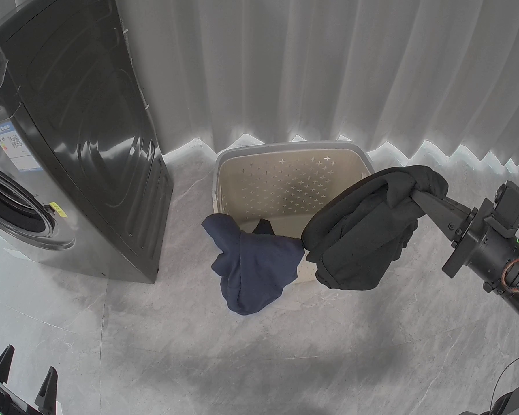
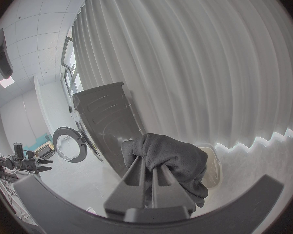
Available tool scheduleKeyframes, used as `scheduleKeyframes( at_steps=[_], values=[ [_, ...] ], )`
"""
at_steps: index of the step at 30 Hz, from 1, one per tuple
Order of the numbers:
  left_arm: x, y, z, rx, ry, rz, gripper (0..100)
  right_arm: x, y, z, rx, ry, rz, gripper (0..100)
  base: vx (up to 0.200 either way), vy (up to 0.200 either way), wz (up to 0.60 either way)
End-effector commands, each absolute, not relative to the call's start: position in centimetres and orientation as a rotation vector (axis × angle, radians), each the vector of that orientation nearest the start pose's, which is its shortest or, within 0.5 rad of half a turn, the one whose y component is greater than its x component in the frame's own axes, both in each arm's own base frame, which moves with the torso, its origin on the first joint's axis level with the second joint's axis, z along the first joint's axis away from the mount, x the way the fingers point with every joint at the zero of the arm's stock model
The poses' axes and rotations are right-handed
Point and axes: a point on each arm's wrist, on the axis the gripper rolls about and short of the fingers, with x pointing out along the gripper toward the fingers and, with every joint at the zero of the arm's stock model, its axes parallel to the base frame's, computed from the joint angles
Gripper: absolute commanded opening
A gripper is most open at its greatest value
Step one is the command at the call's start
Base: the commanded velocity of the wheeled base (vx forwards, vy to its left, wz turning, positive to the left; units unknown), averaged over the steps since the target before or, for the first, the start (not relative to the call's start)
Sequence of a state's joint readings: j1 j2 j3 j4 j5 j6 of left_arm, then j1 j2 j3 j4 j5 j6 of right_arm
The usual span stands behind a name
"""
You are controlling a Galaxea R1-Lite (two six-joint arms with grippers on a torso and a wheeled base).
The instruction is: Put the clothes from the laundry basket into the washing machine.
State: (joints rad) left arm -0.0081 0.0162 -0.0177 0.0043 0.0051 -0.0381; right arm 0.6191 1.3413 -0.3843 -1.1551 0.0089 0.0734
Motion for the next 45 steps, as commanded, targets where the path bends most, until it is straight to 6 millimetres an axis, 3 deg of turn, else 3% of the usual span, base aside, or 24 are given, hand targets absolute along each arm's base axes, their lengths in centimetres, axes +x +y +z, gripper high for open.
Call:
scheduleKeyframes(
  at_steps=[1,45],
  values=[
    [-2.27,0.03,7.55,-0.040,0.006,-0.001,100,15.53,11.22,21.50,0.135,-0.180,0.642,0,0.000,0.000,0.00],
    [-2.29,0.03,7.57,-0.041,0.009,-0.004,100,15.49,11.40,21.10,0.133,-0.164,0.660,0,0.000,0.200,0.00]
  ],
)
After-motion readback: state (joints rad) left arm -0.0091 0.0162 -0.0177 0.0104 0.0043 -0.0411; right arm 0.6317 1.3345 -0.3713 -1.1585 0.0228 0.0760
